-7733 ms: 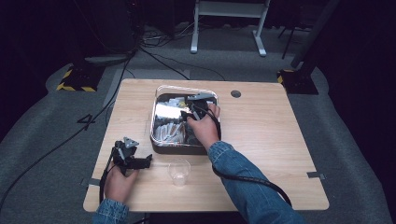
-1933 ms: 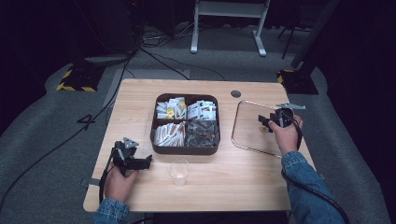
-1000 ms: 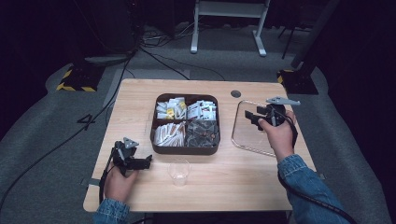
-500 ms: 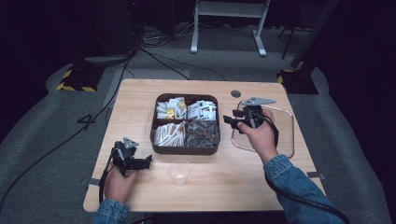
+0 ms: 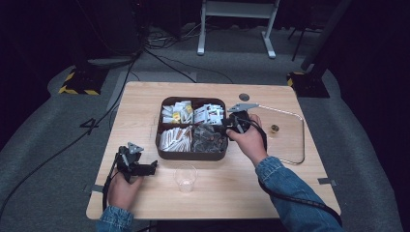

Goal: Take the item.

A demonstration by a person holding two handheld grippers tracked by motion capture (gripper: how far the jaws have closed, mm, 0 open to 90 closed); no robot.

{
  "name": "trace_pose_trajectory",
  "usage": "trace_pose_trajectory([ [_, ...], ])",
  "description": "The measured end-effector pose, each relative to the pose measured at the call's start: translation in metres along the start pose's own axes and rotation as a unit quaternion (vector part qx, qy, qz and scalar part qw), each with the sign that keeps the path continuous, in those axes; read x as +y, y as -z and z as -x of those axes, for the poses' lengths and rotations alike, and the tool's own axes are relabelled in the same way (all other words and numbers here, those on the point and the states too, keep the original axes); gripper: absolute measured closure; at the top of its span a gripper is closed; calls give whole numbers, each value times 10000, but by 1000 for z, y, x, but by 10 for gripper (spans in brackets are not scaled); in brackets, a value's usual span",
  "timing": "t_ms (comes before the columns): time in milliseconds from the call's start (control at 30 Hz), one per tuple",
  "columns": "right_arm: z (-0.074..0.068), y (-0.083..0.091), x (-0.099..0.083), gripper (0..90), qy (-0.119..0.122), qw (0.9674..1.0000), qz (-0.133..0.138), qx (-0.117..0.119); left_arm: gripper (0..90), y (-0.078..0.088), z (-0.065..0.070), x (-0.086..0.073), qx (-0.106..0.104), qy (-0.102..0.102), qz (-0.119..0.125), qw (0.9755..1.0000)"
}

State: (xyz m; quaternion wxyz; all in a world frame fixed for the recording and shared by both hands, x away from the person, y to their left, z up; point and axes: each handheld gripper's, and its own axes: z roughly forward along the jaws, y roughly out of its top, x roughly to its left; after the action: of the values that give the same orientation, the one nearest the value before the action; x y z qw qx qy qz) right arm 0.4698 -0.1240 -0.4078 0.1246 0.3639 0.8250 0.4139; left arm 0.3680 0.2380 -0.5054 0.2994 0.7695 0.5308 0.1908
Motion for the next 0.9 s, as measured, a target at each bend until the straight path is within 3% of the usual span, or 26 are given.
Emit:
trace_pose_trajectory([
  [267,-11,-23,-1,576,195,9992,-240,242,9,0,0,0,-1,2,1,10000],
  [667,-21,-47,-7,471,218,9979,-509,326,9,0,0,0,-1,1,0,10000],
  [767,-24,-52,-9,503,320,9973,-576,328,9,0,0,0,-1,0,-2,10000],
  [900,-30,-57,-10,612,532,9952,-741,361,9,0,0,0,-1,0,-1,10000],
])
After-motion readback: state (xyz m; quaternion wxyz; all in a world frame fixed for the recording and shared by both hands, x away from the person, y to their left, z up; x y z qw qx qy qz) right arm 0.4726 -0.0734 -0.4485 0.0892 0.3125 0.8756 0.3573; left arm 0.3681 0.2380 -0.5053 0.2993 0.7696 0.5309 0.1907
